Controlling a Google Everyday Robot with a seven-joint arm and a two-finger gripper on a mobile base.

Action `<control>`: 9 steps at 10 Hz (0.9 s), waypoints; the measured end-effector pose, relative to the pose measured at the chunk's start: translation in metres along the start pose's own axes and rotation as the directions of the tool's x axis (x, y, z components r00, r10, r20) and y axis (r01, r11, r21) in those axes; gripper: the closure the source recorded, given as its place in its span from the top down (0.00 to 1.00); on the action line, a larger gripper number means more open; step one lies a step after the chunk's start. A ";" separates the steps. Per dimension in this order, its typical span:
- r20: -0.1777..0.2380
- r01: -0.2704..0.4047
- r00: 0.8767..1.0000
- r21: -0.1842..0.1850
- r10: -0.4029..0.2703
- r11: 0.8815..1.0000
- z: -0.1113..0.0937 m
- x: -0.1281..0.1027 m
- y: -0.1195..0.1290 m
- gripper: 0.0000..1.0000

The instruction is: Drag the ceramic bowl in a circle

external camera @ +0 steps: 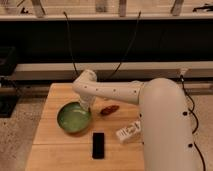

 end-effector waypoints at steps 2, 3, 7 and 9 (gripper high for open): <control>0.000 0.023 1.000 0.007 -0.023 1.000 0.000 0.000 0.000 0.00; 0.000 0.026 1.000 0.008 -0.026 1.000 0.000 0.000 0.000 0.00; 0.000 0.059 0.998 0.016 -0.059 0.998 0.001 -0.002 0.000 0.00; -0.001 0.066 0.998 0.020 -0.066 0.998 0.001 -0.002 -0.001 0.00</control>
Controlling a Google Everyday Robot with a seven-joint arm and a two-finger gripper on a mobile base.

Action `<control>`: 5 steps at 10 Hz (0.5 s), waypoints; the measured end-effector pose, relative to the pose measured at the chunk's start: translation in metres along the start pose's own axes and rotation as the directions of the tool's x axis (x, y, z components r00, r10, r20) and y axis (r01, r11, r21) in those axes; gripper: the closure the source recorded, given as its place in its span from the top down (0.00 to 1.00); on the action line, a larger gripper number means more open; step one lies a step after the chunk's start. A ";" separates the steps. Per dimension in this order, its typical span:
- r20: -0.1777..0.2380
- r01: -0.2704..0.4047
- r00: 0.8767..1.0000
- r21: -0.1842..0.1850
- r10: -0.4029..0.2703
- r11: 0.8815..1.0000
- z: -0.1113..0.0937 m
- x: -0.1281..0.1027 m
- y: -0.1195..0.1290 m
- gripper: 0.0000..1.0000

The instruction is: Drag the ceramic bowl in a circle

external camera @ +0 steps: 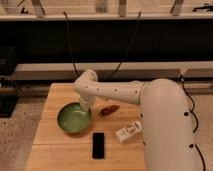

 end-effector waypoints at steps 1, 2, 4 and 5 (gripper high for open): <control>0.000 0.011 1.000 0.002 -0.011 1.000 0.000 0.000 0.000 0.00; 0.000 0.024 1.000 0.004 -0.024 1.000 0.001 0.000 -0.001 0.00; -0.001 0.029 1.000 0.008 -0.029 1.000 0.002 -0.001 -0.001 0.00; -0.001 0.037 0.999 0.009 -0.037 0.999 0.002 -0.001 0.000 0.00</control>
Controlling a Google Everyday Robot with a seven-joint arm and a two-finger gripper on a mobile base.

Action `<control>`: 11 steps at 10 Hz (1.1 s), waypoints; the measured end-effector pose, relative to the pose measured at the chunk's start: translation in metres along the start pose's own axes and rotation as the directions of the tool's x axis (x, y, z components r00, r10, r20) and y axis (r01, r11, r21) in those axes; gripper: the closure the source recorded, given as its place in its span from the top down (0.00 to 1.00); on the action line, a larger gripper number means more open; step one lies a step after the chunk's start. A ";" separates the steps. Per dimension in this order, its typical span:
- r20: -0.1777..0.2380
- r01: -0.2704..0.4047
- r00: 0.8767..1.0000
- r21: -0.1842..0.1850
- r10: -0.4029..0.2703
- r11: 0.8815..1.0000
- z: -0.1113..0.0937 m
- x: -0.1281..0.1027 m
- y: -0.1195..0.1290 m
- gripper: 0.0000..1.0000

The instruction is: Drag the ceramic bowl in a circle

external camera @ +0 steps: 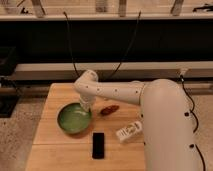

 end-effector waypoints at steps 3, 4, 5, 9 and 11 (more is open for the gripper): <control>0.001 0.034 0.999 0.006 -0.034 0.999 0.001 0.001 -0.001 0.00; 0.001 0.035 0.999 0.008 -0.035 0.999 0.002 0.001 -0.001 0.00; 0.001 0.038 0.999 0.008 -0.038 0.999 0.002 0.001 -0.001 0.00; 0.001 0.079 0.997 0.011 -0.079 0.997 0.003 0.003 -0.005 0.00; 0.003 0.096 0.995 0.012 -0.096 0.995 0.004 0.005 -0.006 0.00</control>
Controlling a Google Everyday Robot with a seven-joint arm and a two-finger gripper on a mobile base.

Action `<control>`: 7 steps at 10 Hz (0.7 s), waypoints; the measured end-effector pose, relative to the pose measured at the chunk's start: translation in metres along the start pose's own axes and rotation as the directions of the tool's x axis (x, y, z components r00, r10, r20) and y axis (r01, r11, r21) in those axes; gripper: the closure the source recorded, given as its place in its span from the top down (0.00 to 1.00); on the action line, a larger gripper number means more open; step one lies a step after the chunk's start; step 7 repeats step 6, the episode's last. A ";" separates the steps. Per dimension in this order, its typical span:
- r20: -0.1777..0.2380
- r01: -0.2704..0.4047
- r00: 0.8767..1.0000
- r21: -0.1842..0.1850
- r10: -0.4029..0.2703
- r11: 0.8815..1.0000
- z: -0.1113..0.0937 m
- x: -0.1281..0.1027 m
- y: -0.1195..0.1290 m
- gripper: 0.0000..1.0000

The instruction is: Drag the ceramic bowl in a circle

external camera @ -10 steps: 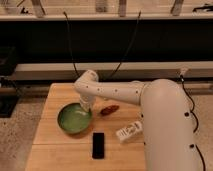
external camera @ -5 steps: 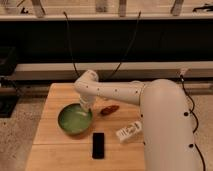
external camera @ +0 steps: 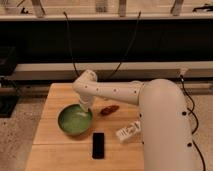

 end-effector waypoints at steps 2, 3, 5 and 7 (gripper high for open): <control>0.002 0.017 1.000 0.001 -0.017 1.000 0.001 0.001 -0.001 0.00; 0.002 0.023 1.000 0.001 -0.023 1.000 0.001 0.002 -0.002 0.00; 0.003 0.044 0.999 0.003 -0.044 0.999 0.002 0.001 -0.003 0.00; 0.003 0.051 0.999 0.003 -0.051 0.999 0.003 0.002 -0.006 0.00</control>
